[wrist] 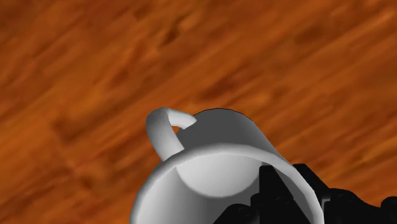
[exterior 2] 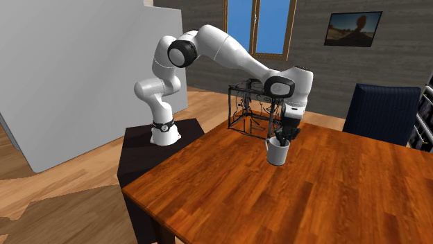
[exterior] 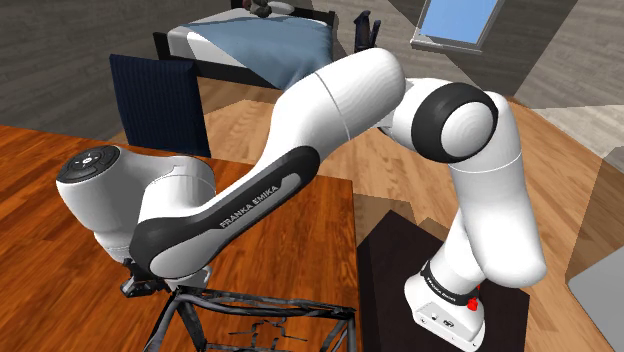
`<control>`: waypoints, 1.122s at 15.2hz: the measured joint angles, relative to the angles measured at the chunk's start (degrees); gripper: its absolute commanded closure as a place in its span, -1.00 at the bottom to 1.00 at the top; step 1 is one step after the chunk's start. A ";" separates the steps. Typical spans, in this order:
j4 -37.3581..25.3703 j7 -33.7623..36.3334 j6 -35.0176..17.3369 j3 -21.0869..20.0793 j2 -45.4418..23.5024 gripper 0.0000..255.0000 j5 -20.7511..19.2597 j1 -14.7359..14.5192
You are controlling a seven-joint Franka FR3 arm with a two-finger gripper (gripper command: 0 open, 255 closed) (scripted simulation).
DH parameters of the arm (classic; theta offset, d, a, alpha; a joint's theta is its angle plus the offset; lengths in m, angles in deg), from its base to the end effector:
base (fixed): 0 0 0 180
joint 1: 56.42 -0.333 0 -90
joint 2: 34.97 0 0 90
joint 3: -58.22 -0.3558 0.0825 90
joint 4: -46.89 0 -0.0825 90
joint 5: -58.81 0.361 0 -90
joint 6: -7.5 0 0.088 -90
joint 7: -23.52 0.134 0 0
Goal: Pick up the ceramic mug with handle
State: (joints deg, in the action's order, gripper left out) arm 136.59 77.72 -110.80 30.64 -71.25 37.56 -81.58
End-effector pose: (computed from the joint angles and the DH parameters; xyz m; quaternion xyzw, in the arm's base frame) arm 0.4808 0.4977 0.3170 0.9985 0.0440 0.0011 0.0328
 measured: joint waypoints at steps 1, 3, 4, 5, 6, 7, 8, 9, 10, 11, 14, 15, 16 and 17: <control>0.00 0.00 0.00 0.00 0.00 1.00 0.00 0.00; 0.01 0.00 -0.02 0.00 0.00 1.00 -0.01 0.00; -0.09 0.00 0.05 0.02 -0.05 1.00 -0.01 -0.02; -0.20 -0.03 0.32 -0.05 0.10 1.00 0.08 -0.03; -0.46 -0.18 0.80 -0.16 0.35 1.00 0.24 0.02; -0.67 -0.33 1.34 -0.28 0.71 1.00 0.44 0.10; -0.80 -0.45 1.77 -0.40 1.06 1.00 0.61 0.18; -1.33 -0.49 2.43 -0.50 1.21 1.00 0.75 0.07; -1.53 -0.65 3.00 -0.64 1.61 1.00 0.96 0.15; -1.70 -0.80 3.52 -0.75 2.00 1.00 1.16 0.24; -2.32 -1.34 5.10 -1.08 3.08 1.00 1.74 0.56; -2.66 -1.40 5.66 -1.18 3.33 1.00 1.89 0.54; -3.07 -1.50 6.26 -1.27 3.55 1.00 2.03 0.52; -3.62 -1.68 7.05 -1.38 3.83 1.00 2.22 0.52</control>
State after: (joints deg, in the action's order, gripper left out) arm 132.97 76.04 -103.75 29.26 -67.42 39.79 -81.06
